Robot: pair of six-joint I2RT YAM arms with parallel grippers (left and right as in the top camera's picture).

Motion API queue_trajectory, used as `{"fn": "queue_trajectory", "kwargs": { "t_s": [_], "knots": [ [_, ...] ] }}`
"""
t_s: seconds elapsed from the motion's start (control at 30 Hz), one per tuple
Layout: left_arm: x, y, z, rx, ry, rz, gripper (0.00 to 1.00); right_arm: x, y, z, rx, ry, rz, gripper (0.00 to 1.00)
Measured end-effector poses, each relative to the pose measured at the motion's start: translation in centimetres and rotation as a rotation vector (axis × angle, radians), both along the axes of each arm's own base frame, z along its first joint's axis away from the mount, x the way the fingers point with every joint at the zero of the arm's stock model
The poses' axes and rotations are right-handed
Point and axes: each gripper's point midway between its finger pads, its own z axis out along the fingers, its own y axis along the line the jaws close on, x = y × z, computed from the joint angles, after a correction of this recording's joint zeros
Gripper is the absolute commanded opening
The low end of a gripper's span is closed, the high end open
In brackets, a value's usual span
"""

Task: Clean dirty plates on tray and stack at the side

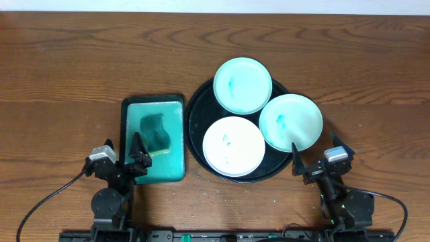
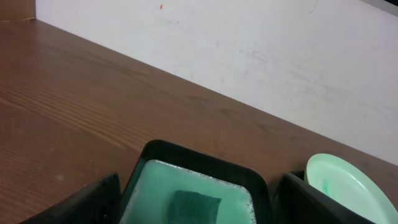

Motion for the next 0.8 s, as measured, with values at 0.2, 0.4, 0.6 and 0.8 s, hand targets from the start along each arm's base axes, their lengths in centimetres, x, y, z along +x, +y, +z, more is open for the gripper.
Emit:
{"fn": "queue_trajectory", "kwargs": {
  "t_s": [0.2,0.4,0.6,0.8],
  "knots": [
    [0.00,0.00,-0.01,0.000,0.000,0.000,0.81,0.00,0.00,0.00,0.000,0.000,0.000,0.99],
    [0.00,0.00,0.00,0.000,0.000,0.000,0.81,0.00,0.00,0.00,0.000,0.000,0.000,0.99],
    [0.00,0.00,0.00,0.000,0.000,0.000,0.81,0.00,0.00,0.00,0.000,0.000,0.000,0.99],
    [0.00,0.00,0.05,0.000,-0.002,0.000,0.81,0.05,-0.09,0.42,-0.002,-0.020,-0.006,0.99]
  ]
}}
